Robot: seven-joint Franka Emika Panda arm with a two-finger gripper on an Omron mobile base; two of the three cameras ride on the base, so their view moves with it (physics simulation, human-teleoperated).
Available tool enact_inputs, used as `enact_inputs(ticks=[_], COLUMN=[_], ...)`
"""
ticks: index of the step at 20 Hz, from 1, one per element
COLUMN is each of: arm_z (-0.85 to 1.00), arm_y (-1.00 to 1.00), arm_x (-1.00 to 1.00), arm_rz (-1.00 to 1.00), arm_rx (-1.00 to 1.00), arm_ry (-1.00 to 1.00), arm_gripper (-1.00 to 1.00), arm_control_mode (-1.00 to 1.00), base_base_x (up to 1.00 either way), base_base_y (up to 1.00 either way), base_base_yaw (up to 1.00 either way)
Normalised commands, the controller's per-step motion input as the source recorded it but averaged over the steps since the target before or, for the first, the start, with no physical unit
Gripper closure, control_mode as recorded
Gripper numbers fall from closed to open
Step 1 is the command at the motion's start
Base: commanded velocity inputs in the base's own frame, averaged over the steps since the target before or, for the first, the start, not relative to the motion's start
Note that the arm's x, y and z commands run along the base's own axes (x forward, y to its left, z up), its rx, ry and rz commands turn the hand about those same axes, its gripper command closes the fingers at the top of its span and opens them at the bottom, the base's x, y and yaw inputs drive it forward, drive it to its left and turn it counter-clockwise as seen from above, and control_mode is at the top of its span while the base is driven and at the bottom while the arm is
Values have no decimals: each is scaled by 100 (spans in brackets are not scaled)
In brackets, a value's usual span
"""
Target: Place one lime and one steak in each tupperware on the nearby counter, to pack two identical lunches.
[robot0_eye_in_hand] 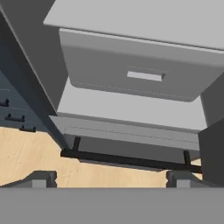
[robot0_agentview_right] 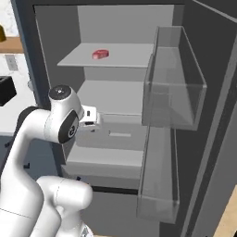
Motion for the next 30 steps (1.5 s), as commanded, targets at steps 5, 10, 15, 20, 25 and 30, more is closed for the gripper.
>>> enact_inputs(ticks=[5, 10, 15, 20, 25, 30], arm_z=[0, 4, 30, 98, 99, 61], arm_y=[0, -8, -4, 1, 4, 0], arm_x=[0, 22, 90, 7, 0, 17], arm_rz=[0, 0, -3, -8, -7, -8], arm_rx=[0, 1, 0, 0, 3, 4], arm_ry=[0, 0, -1, -20, -23, -33], arm_gripper=[-100, -100, -100, -100, -100, -100], arm_control_mode=[100, -100, -100, -100, -100, -100], base_base_x=[44, 16, 0, 0, 0, 0], base_base_y=[-23, -11, 0, 0, 0, 0], base_base_yaw=[1, 0, 0, 0, 0, 0])
